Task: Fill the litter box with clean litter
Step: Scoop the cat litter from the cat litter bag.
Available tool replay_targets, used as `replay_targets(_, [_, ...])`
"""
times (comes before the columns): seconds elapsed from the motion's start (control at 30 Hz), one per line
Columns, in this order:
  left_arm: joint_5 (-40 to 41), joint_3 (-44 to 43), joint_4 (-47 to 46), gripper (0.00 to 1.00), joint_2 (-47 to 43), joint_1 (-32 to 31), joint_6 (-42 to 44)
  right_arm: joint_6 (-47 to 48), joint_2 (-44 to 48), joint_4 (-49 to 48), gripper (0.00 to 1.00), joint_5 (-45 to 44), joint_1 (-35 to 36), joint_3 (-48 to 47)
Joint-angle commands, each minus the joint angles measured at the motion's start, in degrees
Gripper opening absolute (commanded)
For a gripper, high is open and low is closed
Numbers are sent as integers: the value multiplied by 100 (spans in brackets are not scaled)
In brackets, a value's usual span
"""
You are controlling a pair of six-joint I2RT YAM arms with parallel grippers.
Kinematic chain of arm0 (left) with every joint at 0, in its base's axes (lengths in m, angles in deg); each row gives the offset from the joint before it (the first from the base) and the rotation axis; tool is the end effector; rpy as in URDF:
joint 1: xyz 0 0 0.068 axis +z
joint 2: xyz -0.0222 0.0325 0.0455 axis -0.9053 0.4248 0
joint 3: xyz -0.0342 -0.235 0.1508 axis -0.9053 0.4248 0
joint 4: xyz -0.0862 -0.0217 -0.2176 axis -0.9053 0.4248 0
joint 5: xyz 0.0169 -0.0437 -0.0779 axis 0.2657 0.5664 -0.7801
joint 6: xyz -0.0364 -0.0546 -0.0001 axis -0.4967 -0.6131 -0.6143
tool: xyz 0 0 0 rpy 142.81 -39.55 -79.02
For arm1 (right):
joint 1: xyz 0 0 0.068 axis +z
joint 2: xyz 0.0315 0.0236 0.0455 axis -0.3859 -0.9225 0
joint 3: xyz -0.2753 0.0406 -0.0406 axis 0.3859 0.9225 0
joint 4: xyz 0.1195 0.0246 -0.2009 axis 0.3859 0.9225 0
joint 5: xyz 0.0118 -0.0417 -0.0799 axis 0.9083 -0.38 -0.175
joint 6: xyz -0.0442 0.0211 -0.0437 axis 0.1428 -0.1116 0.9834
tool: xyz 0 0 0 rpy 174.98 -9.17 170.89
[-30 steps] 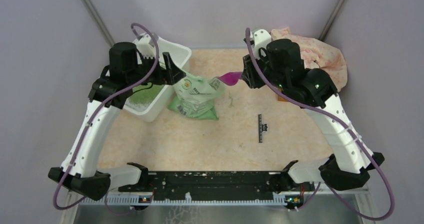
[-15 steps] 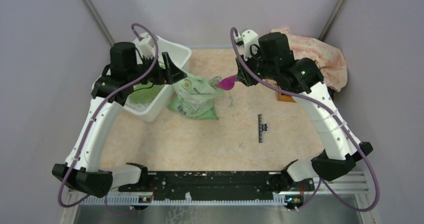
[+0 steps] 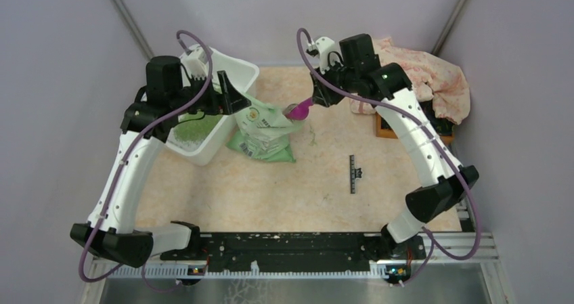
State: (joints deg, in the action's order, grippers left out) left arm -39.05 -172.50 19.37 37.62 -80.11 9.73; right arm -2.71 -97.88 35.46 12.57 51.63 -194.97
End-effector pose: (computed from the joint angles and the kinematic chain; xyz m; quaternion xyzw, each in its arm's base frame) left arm 0.2189 -0.0849 0.4334 0.1106 0.8243 -0.3442 0.4357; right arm 0.2565 0.1573 0.4340 -0.3572 0.8200 0.1866 0.4065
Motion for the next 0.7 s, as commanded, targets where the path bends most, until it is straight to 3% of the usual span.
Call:
replay_targets(0.0, [-167, -269, 156, 87, 54, 48, 136, 522, -339, -339, 0, 992, -236, -328])
replay_targets(0.3, [-380, -572, 415, 87, 303, 53, 228, 1735, -1724, 933, 0, 1922, -381, -1738])
replay_targets(0.67, [-444, -673, 508, 87, 479, 57, 341, 2389, -2978, 1852, 0, 1966, -223, -3537])
